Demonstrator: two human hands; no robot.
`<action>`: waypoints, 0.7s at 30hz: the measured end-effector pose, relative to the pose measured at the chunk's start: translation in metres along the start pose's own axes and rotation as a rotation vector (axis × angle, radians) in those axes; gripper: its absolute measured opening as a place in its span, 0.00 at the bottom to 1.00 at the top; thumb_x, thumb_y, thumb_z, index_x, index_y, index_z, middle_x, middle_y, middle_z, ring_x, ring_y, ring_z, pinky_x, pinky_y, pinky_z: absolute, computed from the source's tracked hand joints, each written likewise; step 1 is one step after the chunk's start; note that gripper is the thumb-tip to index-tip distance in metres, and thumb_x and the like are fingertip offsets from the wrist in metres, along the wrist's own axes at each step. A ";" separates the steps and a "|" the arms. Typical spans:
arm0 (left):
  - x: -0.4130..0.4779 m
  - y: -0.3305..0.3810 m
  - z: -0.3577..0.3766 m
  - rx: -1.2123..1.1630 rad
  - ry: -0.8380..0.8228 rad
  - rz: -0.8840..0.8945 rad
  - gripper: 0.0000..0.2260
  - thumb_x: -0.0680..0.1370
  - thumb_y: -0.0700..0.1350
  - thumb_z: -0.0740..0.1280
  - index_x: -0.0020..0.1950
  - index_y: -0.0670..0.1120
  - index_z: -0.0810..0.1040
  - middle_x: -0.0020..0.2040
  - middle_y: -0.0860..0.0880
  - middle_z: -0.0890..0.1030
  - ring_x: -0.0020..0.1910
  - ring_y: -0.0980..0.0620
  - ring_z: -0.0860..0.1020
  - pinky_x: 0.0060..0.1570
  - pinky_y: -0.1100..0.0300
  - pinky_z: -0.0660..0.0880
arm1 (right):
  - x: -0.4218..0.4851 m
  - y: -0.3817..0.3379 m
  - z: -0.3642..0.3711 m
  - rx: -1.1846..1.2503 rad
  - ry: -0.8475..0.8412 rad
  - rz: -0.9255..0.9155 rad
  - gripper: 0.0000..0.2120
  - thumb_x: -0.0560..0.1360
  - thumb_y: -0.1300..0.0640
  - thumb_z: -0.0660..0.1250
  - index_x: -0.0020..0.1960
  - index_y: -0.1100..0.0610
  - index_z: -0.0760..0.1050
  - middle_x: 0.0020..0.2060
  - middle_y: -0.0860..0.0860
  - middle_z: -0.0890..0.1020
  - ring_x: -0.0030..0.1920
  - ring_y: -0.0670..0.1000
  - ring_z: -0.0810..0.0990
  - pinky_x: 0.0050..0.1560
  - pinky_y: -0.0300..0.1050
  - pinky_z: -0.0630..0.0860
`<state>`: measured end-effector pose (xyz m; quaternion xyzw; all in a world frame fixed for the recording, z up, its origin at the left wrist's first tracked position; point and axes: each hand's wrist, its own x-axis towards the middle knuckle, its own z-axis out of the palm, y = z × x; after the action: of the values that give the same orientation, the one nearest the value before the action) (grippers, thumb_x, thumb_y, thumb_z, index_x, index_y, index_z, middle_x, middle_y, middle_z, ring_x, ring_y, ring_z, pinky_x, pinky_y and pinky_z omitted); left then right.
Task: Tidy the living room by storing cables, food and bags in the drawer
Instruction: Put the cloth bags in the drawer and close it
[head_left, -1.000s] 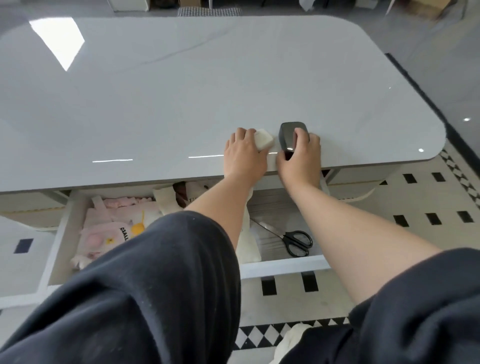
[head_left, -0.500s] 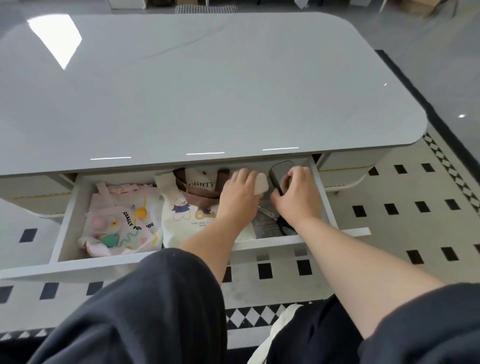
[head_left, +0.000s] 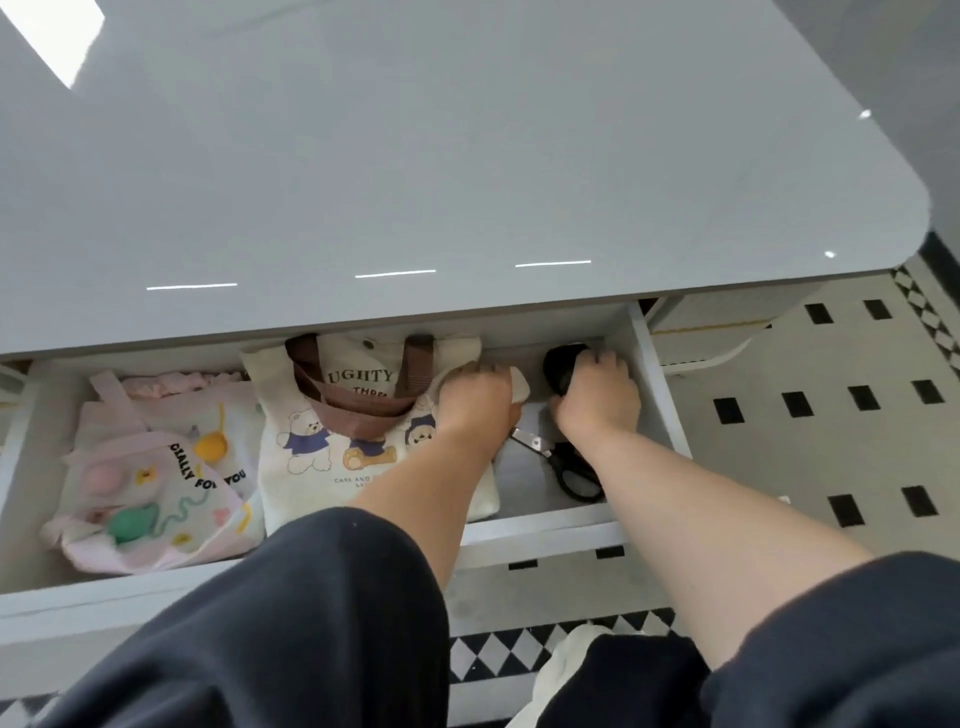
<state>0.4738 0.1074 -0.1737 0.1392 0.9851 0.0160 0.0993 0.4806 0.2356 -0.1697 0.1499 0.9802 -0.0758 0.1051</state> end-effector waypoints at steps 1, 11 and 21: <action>0.003 0.002 0.004 0.013 0.013 -0.001 0.18 0.79 0.51 0.61 0.65 0.41 0.70 0.60 0.43 0.76 0.60 0.44 0.73 0.51 0.55 0.70 | 0.003 0.000 0.002 0.017 0.014 0.011 0.26 0.73 0.52 0.68 0.67 0.61 0.65 0.64 0.58 0.68 0.64 0.58 0.67 0.59 0.49 0.68; -0.010 -0.001 -0.011 0.042 -0.042 0.113 0.16 0.77 0.39 0.59 0.66 0.40 0.69 0.63 0.42 0.72 0.62 0.43 0.70 0.54 0.52 0.69 | -0.008 -0.007 -0.010 -0.088 -0.020 -0.070 0.27 0.75 0.48 0.64 0.68 0.61 0.64 0.67 0.58 0.64 0.67 0.58 0.63 0.63 0.50 0.65; -0.073 -0.026 -0.069 0.173 -0.243 0.202 0.13 0.79 0.39 0.57 0.62 0.42 0.74 0.60 0.44 0.77 0.60 0.44 0.74 0.52 0.54 0.71 | -0.064 -0.027 -0.049 -0.155 -0.299 -0.354 0.16 0.77 0.52 0.61 0.61 0.60 0.68 0.60 0.57 0.66 0.59 0.58 0.68 0.51 0.50 0.69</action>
<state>0.5213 0.0617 -0.0935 0.2463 0.9447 -0.0758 0.2030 0.5231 0.2014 -0.1045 -0.0457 0.9676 -0.0391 0.2451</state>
